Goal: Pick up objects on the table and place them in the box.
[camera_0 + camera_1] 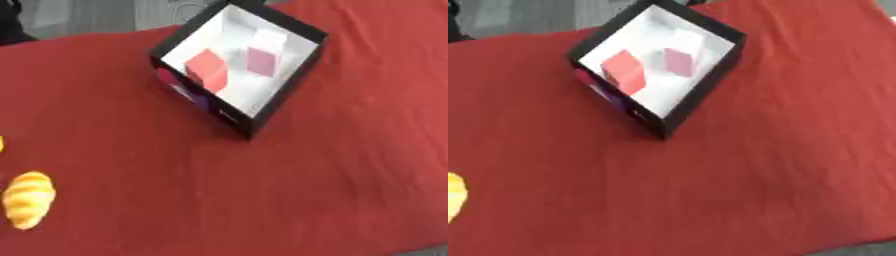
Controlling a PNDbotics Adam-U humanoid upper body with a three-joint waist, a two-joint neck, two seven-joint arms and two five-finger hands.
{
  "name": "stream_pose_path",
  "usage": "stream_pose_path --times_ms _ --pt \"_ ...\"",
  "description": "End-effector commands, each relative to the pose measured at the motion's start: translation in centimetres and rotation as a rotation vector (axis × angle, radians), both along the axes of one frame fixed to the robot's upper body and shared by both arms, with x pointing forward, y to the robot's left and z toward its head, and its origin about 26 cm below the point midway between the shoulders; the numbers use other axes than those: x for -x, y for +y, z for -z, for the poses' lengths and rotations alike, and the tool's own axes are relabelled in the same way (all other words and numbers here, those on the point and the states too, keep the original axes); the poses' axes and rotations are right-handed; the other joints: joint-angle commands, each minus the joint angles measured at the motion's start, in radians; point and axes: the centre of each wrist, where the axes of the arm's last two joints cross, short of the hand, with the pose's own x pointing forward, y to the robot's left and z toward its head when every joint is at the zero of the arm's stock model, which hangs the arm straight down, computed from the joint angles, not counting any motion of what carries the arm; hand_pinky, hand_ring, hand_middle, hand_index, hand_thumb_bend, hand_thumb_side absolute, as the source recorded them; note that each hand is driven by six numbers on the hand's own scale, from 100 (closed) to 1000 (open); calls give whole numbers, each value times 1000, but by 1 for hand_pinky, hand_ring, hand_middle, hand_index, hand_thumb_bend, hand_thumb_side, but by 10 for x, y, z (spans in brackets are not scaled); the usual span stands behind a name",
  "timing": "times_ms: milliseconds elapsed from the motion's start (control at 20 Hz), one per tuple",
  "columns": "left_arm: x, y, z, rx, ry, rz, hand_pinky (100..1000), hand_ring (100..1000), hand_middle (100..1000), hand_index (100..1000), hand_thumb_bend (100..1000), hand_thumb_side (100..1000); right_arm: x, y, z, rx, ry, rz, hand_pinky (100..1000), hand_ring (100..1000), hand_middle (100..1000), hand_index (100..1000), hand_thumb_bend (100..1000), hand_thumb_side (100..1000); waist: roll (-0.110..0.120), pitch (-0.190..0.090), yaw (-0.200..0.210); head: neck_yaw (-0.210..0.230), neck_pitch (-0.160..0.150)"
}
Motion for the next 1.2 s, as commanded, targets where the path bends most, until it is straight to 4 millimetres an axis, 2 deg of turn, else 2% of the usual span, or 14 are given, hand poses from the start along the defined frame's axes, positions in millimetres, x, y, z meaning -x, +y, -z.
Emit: stream_pose_path --times_ms 50,250,600,700,900,1200 --pt "36 15 -23 -36 -57 -58 809 781 705 869 198 360 7 -4 -12 37 -40 27 886 844 817 898 100 605 -19 -35 10 -10 7" --pt "54 27 -3 -103 -31 -118 808 785 711 869 217 383 10 -7 -6 42 -43 54 886 844 816 898 100 609 -31 -26 36 -29 8" --pt "71 28 50 -279 76 -196 800 780 706 874 210 462 14 -11 4 46 -37 96 887 842 814 899 100 618 -51 -13 75 -54 11" --pt "72 36 67 -301 130 -257 801 782 711 876 199 499 14 -11 6 46 -36 103 887 842 813 899 100 619 -56 -11 82 -52 13" --pt "71 58 91 -320 222 -383 802 783 715 875 191 515 15 -11 9 45 -36 112 888 842 813 899 100 620 -66 -10 90 -38 14" --pt "66 91 110 -305 303 -507 802 783 713 871 202 510 17 -13 15 47 -31 125 889 842 811 899 100 624 -78 -9 95 -29 9"
